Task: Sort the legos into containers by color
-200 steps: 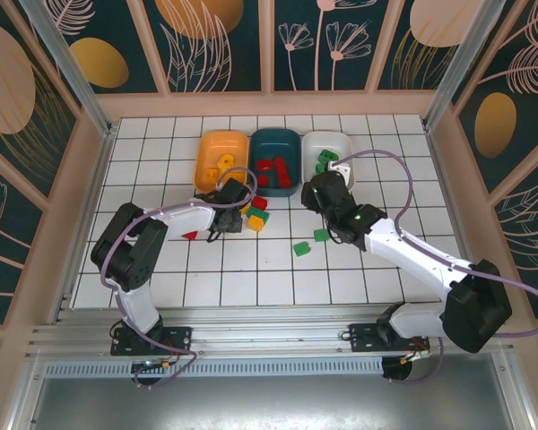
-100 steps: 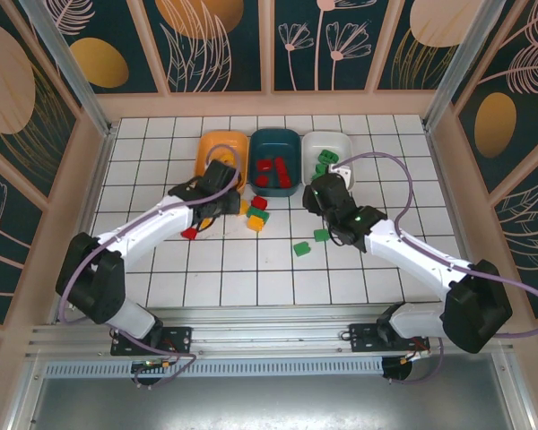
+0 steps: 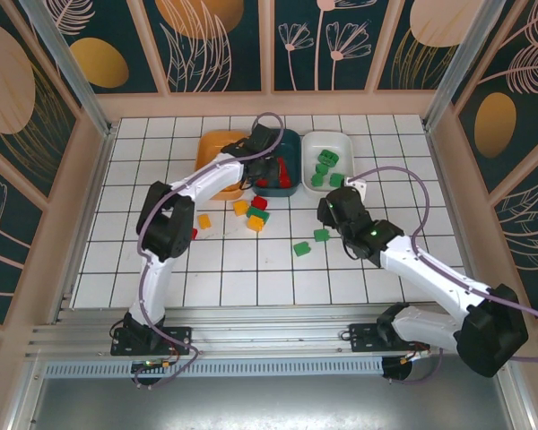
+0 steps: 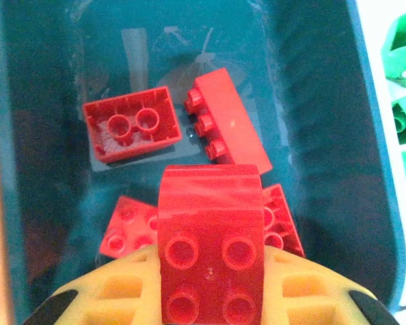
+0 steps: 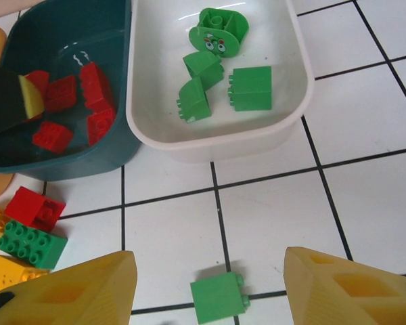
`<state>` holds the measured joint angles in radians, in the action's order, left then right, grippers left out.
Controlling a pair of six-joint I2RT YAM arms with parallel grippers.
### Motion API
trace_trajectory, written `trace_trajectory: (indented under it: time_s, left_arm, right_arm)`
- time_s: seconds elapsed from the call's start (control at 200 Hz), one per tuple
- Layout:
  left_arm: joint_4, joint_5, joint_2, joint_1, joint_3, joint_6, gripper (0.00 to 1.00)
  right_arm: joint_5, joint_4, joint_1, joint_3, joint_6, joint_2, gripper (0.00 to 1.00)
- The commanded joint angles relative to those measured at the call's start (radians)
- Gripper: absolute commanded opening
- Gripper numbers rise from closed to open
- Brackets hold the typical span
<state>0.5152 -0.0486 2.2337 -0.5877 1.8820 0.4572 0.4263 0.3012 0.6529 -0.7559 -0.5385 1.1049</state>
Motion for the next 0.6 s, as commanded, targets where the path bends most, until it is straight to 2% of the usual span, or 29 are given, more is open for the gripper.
trace_trajectory:
  time_s: [0.0, 0.045, 0.21, 0.265, 0.445, 0.495, 0.596]
  left_arm:
    - [0.079, 0.014, 0.052, 0.0, 0.1, -0.032, 0.25]
    - [0.104, 0.015, 0.078, 0.001, 0.138, -0.035, 0.31]
    - [0.129, 0.002, 0.088, 0.001, 0.2, -0.042, 0.69]
    - [0.113, -0.009, 0.057, 0.001, 0.201, -0.055, 0.78]
    - [0.073, -0.003, -0.083, 0.002, 0.154, -0.049, 0.82]
    - [0.006, 0.012, -0.162, 0.002, 0.054, -0.024, 0.82]
    - [-0.214, 0.028, -0.385, 0.004, -0.284, 0.058, 0.88]
  right_arm:
    - [0.036, 0.054, -0.013, 0.017, -0.018, -0.036, 0.61]
    - [0.036, 0.062, -0.015, 0.014, -0.013, -0.039, 0.61]
    - [0.029, 0.083, -0.02, -0.004, 0.004, -0.032, 0.62]
    - [0.026, 0.095, -0.019, -0.011, 0.008, -0.022, 0.62]
    - [-0.027, 0.123, 0.007, -0.009, 0.013, 0.001, 0.63]
    - [-0.056, 0.11, 0.032, 0.003, 0.017, 0.003, 0.64]
    - [-0.115, 0.081, 0.105, 0.022, 0.019, 0.045, 0.7]
